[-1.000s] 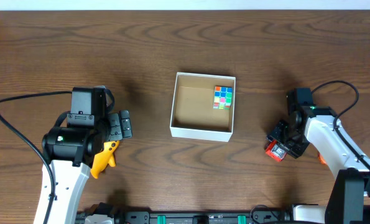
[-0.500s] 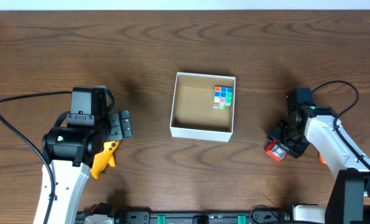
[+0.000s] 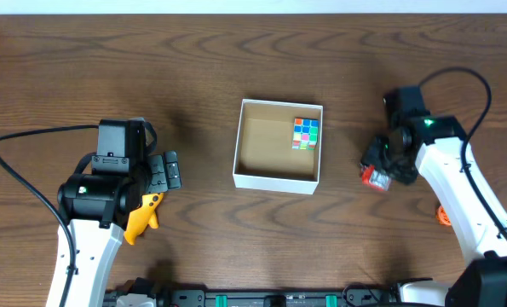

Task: Pack container
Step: 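Carry the red truck with the right gripper into the box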

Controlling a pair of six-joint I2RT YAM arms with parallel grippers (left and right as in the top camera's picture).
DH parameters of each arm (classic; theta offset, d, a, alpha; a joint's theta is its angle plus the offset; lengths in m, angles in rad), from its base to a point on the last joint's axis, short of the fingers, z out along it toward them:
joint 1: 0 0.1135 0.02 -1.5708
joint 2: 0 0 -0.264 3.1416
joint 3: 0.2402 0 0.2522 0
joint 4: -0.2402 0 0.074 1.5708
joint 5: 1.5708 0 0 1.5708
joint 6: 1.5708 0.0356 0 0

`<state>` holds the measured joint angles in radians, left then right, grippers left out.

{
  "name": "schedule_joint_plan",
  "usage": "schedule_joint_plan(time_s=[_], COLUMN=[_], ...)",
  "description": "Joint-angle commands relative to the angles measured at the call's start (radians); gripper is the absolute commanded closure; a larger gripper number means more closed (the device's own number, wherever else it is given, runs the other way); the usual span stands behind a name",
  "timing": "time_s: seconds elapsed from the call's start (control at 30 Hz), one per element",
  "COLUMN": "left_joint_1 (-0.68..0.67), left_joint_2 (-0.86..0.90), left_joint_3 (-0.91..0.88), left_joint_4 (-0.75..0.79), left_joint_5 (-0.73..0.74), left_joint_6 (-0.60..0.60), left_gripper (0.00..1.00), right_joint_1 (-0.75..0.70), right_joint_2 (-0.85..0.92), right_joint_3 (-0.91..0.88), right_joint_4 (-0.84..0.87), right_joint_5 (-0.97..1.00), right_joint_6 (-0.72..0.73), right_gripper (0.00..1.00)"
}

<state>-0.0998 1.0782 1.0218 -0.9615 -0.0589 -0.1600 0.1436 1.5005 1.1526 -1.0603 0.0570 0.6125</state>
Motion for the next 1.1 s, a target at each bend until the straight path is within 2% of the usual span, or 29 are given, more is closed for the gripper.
schedule_joint_plan(time_s=[0.0, 0.23, 0.47, 0.67, 0.93, 1.07], left_joint_1=[0.003, 0.003, 0.003, 0.003, 0.003, 0.003], left_joint_2=[-0.001, -0.001, -0.001, -0.001, -0.001, -0.001], left_joint_3=[0.020, 0.020, 0.020, 0.020, 0.020, 0.020], left_joint_4=[0.001, 0.001, 0.001, 0.001, 0.001, 0.001], left_joint_5=[-0.002, -0.002, -0.002, -0.002, -0.002, -0.002], left_joint_6=[0.005, 0.005, 0.005, 0.005, 0.005, 0.005], left_gripper=[0.02, 0.02, 0.02, 0.02, 0.02, 0.02], right_joint_1=[0.079, 0.254, 0.385, 0.416, 0.449, 0.467], right_joint_2=[-0.027, -0.025, 0.011, 0.137, 0.373, 0.444], right_joint_3=[0.129, 0.340, 0.385, 0.438, 0.616, 0.639], right_joint_4=[-0.026, -0.017, 0.075, 0.083, 0.054, 0.051], right_joint_5=[0.053, 0.078, 0.120, 0.149, 0.149, 0.144], right_joint_6=[-0.037, -0.041, 0.023, 0.094, 0.094, 0.125], right_gripper=[0.99, 0.99, 0.99, 0.98, 0.99, 0.99])
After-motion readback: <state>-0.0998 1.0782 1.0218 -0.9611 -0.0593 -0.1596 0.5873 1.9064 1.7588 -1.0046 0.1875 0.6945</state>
